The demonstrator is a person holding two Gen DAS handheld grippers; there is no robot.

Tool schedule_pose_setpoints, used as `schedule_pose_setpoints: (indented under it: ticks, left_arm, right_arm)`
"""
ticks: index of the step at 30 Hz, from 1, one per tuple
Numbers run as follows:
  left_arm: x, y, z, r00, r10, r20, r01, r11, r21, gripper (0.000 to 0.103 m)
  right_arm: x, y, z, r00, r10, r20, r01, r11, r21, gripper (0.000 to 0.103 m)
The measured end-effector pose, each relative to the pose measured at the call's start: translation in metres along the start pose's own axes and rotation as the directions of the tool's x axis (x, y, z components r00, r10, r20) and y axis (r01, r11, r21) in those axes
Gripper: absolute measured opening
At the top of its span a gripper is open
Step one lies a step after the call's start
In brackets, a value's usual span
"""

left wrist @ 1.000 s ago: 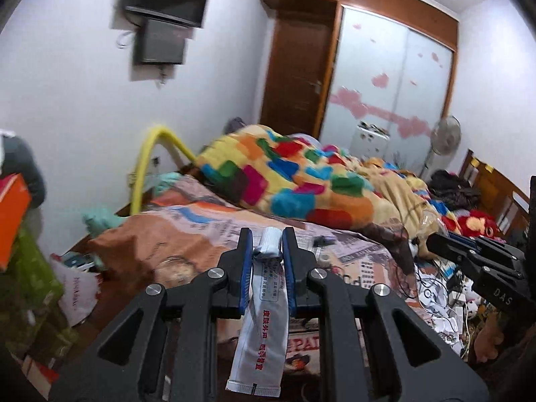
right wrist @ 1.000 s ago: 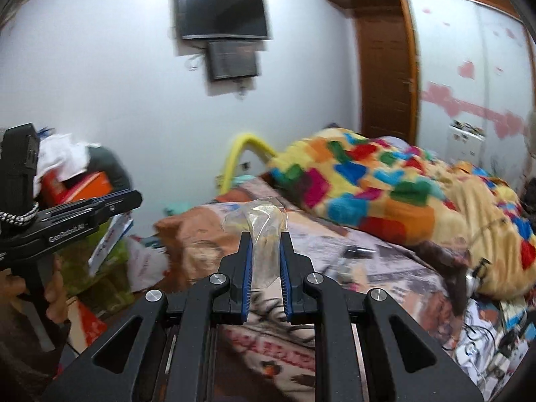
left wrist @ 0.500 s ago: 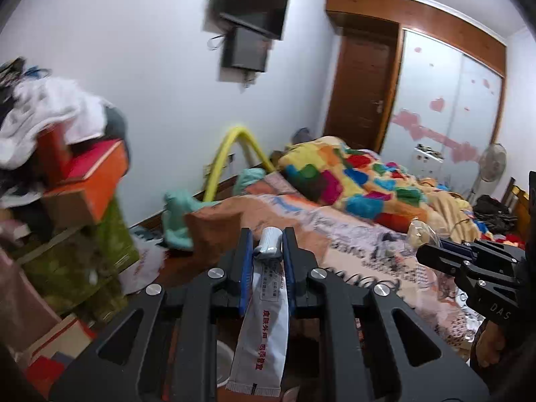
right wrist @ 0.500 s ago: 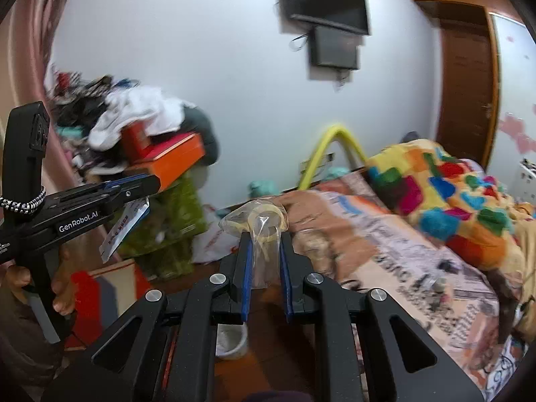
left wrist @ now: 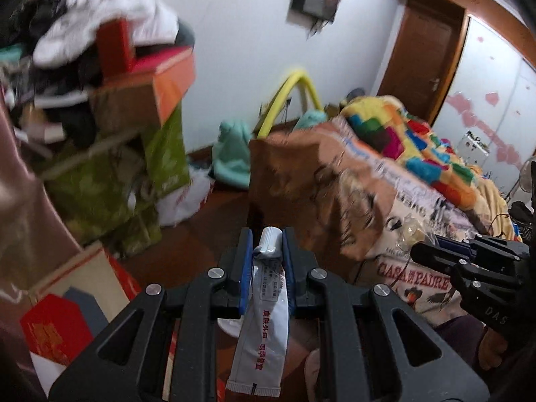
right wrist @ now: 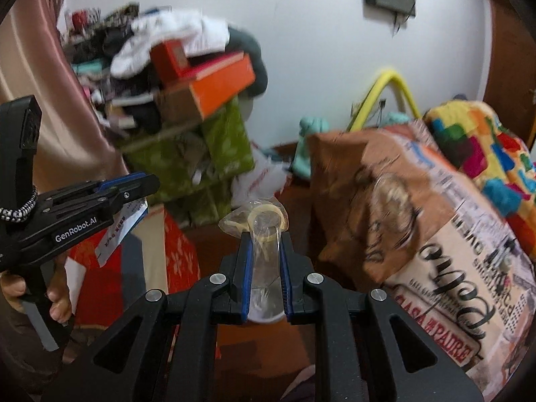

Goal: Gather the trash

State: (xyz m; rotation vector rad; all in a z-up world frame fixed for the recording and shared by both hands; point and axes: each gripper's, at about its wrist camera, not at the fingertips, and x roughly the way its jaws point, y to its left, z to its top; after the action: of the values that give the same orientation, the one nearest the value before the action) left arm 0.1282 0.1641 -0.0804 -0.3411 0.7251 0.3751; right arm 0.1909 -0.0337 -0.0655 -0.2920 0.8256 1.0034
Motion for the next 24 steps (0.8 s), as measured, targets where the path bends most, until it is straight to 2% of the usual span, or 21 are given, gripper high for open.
schedule_pose_setpoints:
  ticks: [7, 13, 24]
  left_arm:
    - [0.056, 0.02, -0.029, 0.99, 0.014, -0.139, -0.021, 0.999, -0.05, 0.017]
    - [0.097, 0.031, -0.046, 0.971, 0.022, -0.239, -0.044, 0.995, -0.088, 0.017]
    - [0.144, 0.043, -0.051, 0.942, 0.03, -0.335, -0.077, 0.989, -0.127, 0.017]
  right_arm:
    - [0.059, -0.004, -0.01, 0.988, 0.035, -0.151, -0.032, 0.999, 0.016, 0.014]
    - [0.113, -0.007, -0.015, 0.958, 0.077, -0.277, -0.071, 0.997, 0.03, 0.014]
    - [0.177, -0.013, -0.007, 0.905, 0.172, -0.389, -0.147, 0.985, 0.094, 0.016]
